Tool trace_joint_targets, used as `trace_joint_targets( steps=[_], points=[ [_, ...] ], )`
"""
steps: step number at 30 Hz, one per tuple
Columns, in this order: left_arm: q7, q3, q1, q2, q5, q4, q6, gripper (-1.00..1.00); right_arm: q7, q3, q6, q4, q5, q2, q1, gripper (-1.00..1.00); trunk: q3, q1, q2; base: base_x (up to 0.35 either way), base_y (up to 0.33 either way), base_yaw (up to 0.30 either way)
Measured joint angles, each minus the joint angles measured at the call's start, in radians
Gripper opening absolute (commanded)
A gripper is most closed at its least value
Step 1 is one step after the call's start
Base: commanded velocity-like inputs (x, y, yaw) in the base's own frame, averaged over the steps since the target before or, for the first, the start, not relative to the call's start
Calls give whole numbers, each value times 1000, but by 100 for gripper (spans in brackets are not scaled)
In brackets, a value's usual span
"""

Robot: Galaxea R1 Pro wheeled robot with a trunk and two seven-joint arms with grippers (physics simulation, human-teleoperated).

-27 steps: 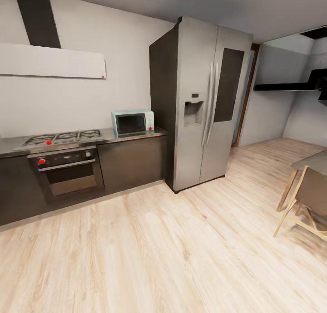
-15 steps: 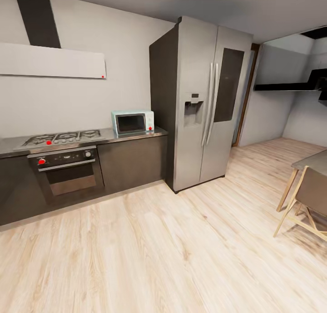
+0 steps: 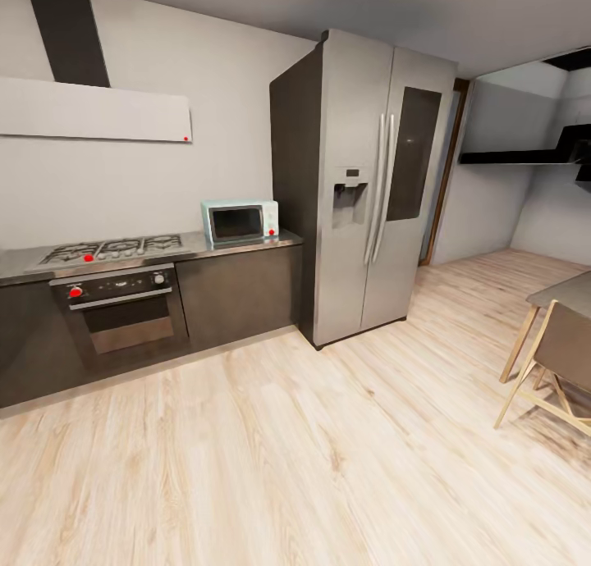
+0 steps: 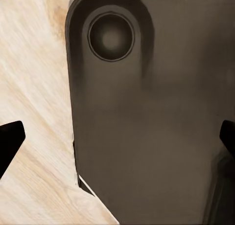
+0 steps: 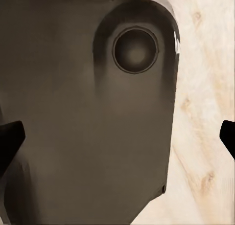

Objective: Pick up the poster from the kitchen countertop and hang it on one of the wall nails in the kitchen.

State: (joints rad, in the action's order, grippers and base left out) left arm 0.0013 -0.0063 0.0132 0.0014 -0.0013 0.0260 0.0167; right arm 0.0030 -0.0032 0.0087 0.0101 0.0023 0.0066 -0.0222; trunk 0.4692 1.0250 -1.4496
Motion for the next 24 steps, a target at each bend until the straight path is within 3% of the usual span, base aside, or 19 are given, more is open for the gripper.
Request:
trace_joint_targets(
  steps=[8, 9, 10, 11, 14, 24],
  points=[
    [2, -2, 9, 28, 0, 45, 45, 100, -3, -3, -41, 47, -3, -45, -46, 100, 0, 0, 0, 0, 0, 0],
    [2, -2, 10, 29, 0, 101, 122, 100, -3, -3, -189, 88, -3, -52, -50, 100, 0, 0, 0, 0, 0, 0],
    [2, -2, 10, 32, 0, 243, 128, 100, -3, -3, -198, 232, -3, -54, -51, 100, 0, 0, 0, 0, 0, 0],
    [3, -2, 9, 43, 0, 436, 131, 100, -4, -3, -202, 423, -3, -57, -54, 100, 0, 0, 0, 0, 0, 0],
    [3, -2, 10, 56, 0, 556, 133, 100, -4, -4, -206, 494, -3, -59, -53, 100, 0, 0, 0, 0, 0, 0],
    [2, 7, 11, 61, 3, 582, 150, 100, -5, -1, -207, 501, -3, -72, -45, 100, 0, 0, 0, 0, 0, 173]
  ],
)
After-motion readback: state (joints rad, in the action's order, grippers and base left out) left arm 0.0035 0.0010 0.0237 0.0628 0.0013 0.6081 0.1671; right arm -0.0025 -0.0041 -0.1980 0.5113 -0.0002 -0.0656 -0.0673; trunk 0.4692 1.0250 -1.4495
